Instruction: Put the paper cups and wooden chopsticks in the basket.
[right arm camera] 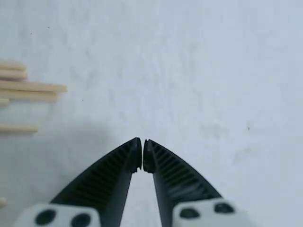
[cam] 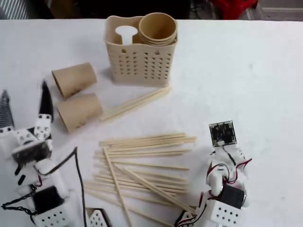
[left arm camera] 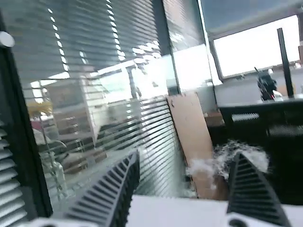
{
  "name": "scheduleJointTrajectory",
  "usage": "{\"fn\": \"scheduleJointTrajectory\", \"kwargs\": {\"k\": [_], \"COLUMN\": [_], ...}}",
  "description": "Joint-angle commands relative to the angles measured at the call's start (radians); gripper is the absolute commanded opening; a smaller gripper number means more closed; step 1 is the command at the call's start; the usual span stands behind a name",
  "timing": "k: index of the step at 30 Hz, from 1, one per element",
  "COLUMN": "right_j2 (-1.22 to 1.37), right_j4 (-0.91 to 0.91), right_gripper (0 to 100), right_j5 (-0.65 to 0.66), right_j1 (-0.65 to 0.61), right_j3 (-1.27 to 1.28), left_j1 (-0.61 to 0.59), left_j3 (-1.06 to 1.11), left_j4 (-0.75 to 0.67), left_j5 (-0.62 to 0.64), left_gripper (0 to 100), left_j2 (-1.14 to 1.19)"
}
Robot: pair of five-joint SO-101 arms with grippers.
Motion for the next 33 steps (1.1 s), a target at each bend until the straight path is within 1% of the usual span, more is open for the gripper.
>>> {"fn": "scheduleJointTrajectory", "kwargs": {"k": [1, 2, 4, 9, 11, 14, 33], "right_j2": [-0.013, -0.013, -0.013, -0.013, -0.013, -0.013, -0.013], "right_j4": [0.007, 0.007, 0.007, 0.007, 0.007, 0.007, 0.007], "right_gripper": [2.5, 2.5, 2.5, 2.5, 2.5, 2.5, 2.5], "right_j5": [0.005, 0.005, 0.005, 0.005, 0.005, 0.005, 0.005], "right_j1": [0.008, 0.008, 0.008, 0.008, 0.008, 0.008, 0.005], "right_j3": [0.006, 0.006, 0.006, 0.006, 0.006, 0.006, 0.006], "left_j1": [-0.068, -0.087, -0.125, -0.188, -0.205, -0.222, -0.222], "left_j3": [0.077, 0.092, 0.086, 0.087, 0.087, 0.087, 0.087], "left_j4": [-0.351, -0.430, -0.485, -0.736, -0.798, -0.809, -0.786], "left_j5": [0.061, 0.063, 0.068, 0.068, 0.060, 0.060, 0.060], "left_gripper": [30, 30, 30, 30, 30, 30, 30], "left_j2": [-0.010, -0.008, -0.012, -0.010, -0.010, -0.010, -0.010]}}
